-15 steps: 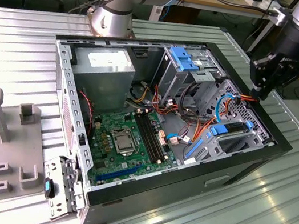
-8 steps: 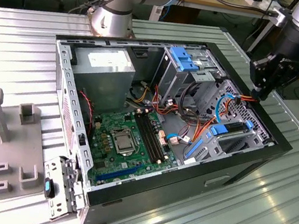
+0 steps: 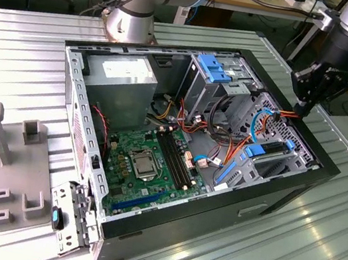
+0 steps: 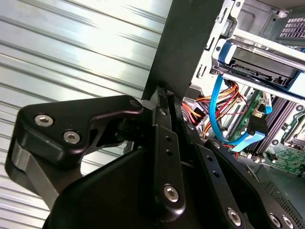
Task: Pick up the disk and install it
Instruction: 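Insert the first disk wire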
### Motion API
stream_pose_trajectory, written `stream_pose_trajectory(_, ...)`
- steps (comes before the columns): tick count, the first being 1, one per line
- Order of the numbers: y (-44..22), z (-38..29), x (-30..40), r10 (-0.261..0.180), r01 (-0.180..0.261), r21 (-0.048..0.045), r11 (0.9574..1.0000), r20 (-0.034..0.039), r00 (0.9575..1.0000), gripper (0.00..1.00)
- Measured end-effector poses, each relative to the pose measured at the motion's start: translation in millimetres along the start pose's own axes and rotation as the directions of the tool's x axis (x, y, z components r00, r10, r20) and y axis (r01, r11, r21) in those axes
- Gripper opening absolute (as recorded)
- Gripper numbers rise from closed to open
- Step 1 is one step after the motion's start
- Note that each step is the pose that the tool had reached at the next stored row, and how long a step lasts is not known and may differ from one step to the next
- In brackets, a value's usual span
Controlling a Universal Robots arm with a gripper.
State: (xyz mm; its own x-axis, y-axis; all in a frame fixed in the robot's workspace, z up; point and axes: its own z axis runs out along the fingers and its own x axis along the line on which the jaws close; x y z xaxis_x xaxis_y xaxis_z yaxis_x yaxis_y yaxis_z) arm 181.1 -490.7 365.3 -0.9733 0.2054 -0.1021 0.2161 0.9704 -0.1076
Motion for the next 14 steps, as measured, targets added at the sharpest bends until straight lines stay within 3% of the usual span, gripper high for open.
stream_pose_trajectory(7,-1.1,-9.1,-0.9,0.000,0.000,-0.0002,1.0000,-0.0001,1.0000,0.16)
stream_pose_trajectory(8,-1.8,-9.4,0.9,0.000,0.000,-0.0001,1.0000,0.0000,1.0000,0.16)
stream_pose_trajectory(10,-6.4,-10.4,15.3,0.000,0.000,0.0000,1.0000,-0.0001,1.0000,0.16)
stream_pose_trajectory(14,-6.6,-9.8,16.5,0.044,-0.044,0.0046,0.9990,-0.0046,0.9990,0.16)
